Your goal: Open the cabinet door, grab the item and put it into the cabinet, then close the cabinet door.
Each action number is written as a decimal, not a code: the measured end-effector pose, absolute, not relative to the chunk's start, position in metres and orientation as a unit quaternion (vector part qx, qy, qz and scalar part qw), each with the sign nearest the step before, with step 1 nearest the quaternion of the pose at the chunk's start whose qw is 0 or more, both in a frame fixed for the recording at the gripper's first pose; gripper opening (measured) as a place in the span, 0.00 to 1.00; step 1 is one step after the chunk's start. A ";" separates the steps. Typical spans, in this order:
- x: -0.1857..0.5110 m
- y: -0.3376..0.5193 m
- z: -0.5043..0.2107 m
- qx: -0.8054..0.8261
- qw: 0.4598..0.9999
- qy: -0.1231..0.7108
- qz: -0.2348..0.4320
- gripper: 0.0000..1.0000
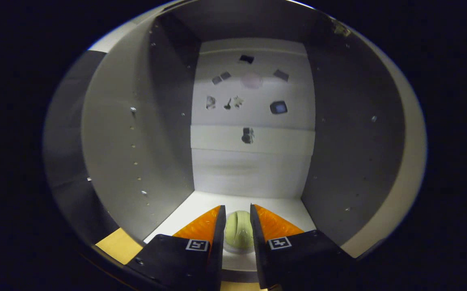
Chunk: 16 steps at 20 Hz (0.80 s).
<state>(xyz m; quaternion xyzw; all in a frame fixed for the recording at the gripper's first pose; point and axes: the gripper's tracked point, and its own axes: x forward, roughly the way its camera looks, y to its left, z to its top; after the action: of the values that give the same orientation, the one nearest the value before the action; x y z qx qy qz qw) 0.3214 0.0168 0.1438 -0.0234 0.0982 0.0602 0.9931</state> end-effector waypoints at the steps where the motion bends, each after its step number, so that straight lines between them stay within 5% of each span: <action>1: 0.306 0.021 0.158 -0.024 0.994 0.084 0.063 0.38; 8: 0.200 0.044 0.225 -0.006 0.998 0.000 0.062 0.58; 10: 0.171 0.041 0.237 -0.003 0.999 -0.017 0.037 0.71; 12: 0.144 0.041 0.239 0.005 1.000 -0.021 0.021 0.72; 15: 0.094 0.027 0.239 -0.002 1.000 -0.021 -0.019 0.97; 16: 0.079 0.015 0.241 -0.009 0.999 -0.022 -0.040 0.98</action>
<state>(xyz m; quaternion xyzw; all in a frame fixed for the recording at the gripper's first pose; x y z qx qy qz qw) 0.0787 0.0152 0.2408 -0.0088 -0.0223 -0.0396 0.9989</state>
